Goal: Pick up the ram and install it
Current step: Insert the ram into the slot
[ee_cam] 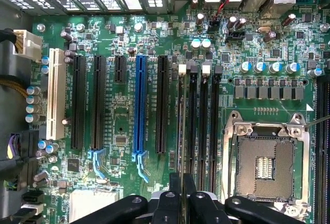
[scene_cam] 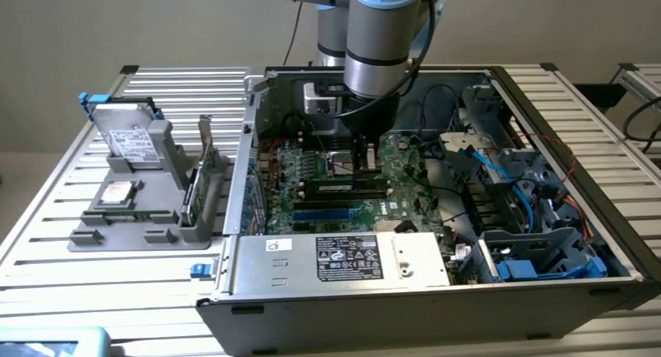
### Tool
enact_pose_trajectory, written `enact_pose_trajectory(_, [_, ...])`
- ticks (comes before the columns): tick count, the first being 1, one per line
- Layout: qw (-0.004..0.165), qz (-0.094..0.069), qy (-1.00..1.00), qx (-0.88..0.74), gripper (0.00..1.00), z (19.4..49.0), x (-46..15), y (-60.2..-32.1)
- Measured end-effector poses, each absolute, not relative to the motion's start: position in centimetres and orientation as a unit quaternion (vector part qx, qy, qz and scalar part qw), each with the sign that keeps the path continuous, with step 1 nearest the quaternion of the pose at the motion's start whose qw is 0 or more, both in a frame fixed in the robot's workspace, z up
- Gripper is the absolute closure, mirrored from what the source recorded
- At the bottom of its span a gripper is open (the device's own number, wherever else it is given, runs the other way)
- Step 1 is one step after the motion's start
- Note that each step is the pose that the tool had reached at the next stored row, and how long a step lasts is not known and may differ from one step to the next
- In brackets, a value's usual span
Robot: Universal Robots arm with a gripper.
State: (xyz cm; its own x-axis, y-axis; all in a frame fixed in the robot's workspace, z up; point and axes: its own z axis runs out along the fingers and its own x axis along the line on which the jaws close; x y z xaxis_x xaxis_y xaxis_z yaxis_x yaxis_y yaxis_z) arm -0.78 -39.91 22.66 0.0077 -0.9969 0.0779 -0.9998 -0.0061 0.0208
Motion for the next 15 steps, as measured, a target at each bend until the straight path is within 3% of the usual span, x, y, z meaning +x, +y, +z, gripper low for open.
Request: enact_pose_trajectory(15, [0.033,0.022,-0.705,0.708,0.86,22.51,-1.01,-39.91])
